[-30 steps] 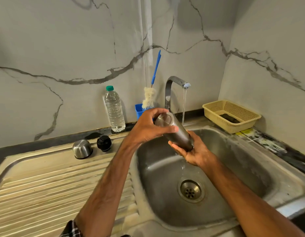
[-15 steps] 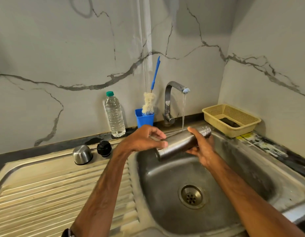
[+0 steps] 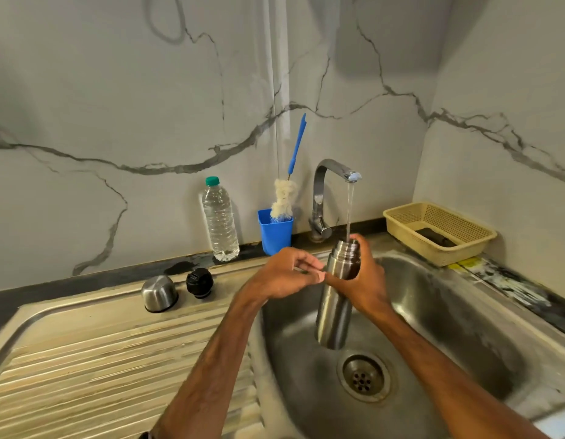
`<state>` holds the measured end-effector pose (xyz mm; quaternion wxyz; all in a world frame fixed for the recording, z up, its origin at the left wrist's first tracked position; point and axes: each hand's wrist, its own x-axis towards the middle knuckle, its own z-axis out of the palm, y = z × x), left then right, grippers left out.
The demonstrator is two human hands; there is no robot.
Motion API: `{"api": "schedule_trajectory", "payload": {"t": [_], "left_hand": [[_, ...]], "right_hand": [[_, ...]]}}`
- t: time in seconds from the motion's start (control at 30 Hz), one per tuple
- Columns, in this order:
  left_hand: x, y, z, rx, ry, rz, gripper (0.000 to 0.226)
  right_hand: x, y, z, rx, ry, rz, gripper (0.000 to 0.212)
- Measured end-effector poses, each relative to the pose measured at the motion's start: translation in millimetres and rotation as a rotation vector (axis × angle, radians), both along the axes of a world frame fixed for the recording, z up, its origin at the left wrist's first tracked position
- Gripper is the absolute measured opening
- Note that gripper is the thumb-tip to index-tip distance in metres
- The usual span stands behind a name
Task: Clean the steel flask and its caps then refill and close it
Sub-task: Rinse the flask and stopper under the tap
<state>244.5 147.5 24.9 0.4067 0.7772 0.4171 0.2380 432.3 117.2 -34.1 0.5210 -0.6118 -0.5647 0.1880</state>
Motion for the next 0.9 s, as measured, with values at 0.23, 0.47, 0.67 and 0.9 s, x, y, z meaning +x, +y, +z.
{"api": "schedule_trajectory", "payload": {"t": [0.23, 0.47, 0.67, 0.9], "left_hand": [[1.5, -0.5, -2.3, -0.015, -0.003, 0.02, 0.027], [1.7, -2.6, 0.2, -0.025, -0.024, 0.012, 0.025], [0.9, -0.6, -1.1, -0.035, -0.037, 0.016, 0.023], [1.2, -0.6, -1.6, -0.032, -0.037, 0.023, 0.023]], "right_hand": [[1.6, -0.4, 2.5, 0.036, -0.106, -0.074, 0.105], [0.3, 1.7, 4.1, 0.069, -0.156, -0.072, 0.107], [2.7, 2.0, 5.4, 0.111, -0.182, -0.098, 0.102], [3.8, 0.8, 6.0, 0.117, -0.18, -0.122, 0.1]]}}
